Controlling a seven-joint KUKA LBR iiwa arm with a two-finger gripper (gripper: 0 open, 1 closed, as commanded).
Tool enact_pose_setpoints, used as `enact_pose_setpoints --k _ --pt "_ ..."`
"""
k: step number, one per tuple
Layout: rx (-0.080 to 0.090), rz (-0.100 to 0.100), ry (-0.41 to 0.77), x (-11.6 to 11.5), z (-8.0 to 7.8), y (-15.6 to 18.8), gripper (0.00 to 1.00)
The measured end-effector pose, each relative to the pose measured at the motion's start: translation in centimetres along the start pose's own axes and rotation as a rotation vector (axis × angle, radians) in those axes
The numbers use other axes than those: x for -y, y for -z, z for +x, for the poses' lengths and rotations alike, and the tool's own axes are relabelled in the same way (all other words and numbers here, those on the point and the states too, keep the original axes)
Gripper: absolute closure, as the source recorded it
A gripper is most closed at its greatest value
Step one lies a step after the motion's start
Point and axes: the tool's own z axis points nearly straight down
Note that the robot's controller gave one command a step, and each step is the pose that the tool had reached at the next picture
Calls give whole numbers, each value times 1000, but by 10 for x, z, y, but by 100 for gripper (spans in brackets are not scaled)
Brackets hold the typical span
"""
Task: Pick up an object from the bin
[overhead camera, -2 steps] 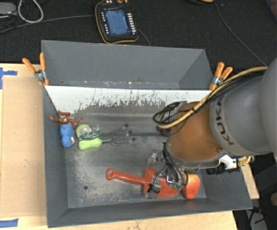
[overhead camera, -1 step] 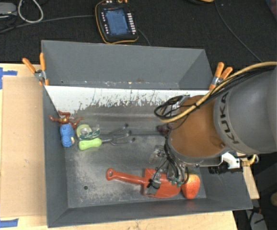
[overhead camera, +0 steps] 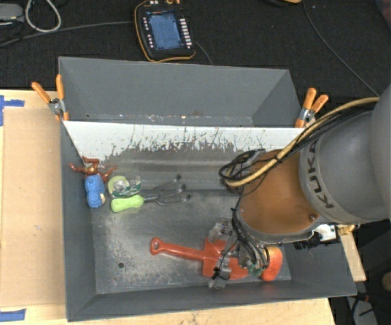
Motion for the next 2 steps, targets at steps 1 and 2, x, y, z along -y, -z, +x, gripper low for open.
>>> enact_pose_setpoints --k 1,2 --pt "10 -6 -348 18 -18 -29 0" --pt "-4 0 -292 4 -5 -30 100"
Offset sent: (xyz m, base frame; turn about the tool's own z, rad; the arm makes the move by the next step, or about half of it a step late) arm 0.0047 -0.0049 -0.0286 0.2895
